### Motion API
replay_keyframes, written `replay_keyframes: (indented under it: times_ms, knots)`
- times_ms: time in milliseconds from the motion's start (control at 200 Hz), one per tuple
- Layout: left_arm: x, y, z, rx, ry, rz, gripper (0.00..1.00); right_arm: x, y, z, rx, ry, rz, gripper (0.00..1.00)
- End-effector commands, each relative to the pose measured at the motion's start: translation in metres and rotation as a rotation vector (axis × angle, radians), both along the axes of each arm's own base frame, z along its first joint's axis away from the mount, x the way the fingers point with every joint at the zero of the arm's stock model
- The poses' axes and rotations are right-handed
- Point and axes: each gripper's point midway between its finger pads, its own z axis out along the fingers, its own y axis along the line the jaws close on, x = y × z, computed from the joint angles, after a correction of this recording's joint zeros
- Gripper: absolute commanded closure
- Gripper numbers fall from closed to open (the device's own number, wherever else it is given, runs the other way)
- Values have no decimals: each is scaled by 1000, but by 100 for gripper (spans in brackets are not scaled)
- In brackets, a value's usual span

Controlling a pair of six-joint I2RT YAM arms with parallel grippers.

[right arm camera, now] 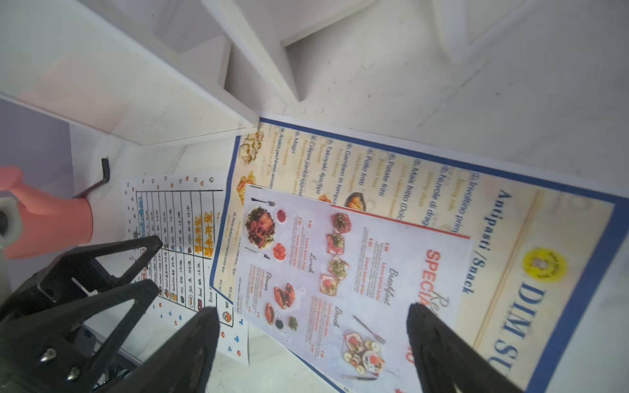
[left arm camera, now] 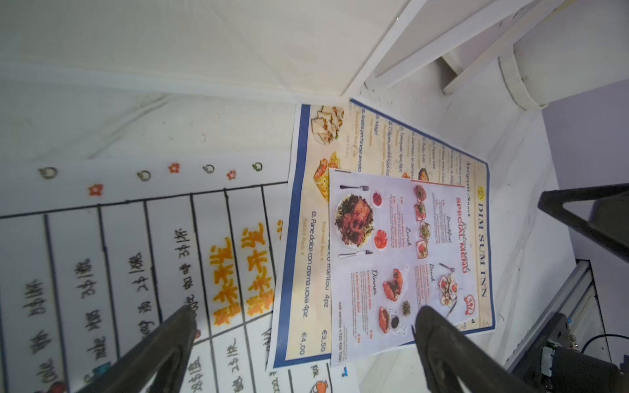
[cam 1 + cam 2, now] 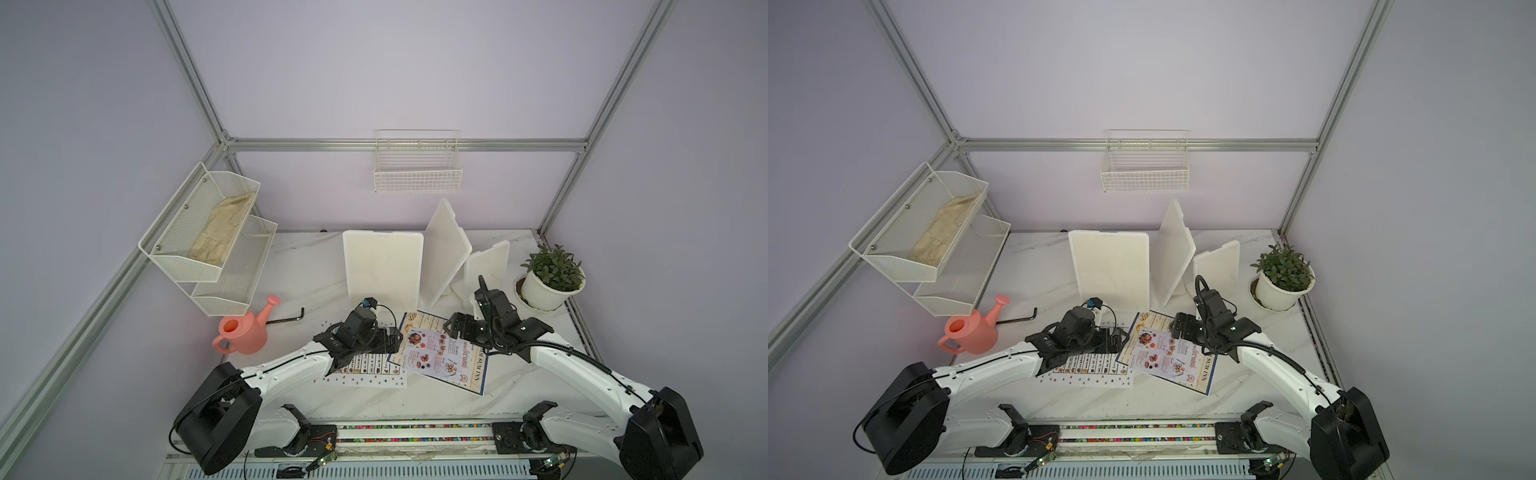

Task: Insert the menus into the narrow rack
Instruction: Pick up the menu from the center of the board.

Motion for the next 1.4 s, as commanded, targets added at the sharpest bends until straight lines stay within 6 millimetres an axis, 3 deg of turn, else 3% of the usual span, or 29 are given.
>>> replay_keyframes:
  times_ms: [0, 70, 535, 885, 1390]
  knots:
    - [16, -39, 28, -96, -56, -66, 0, -15, -10, -5, 106, 87, -49, 10]
    - [17, -46, 16, -79, -31, -78, 0, -17, -18, -8, 148, 106, -73, 11]
    - [32, -62, 3, -36, -28, -122, 0, -29, -54, -27, 268, 175, -192, 15]
    - [34, -59, -4, 6, -23, -122, 0, -38, -75, -49, 176, 240, -256, 19]
    - [28, -65, -13, 31, -13, -153, 0, -39, -90, -64, 105, 280, -320, 20]
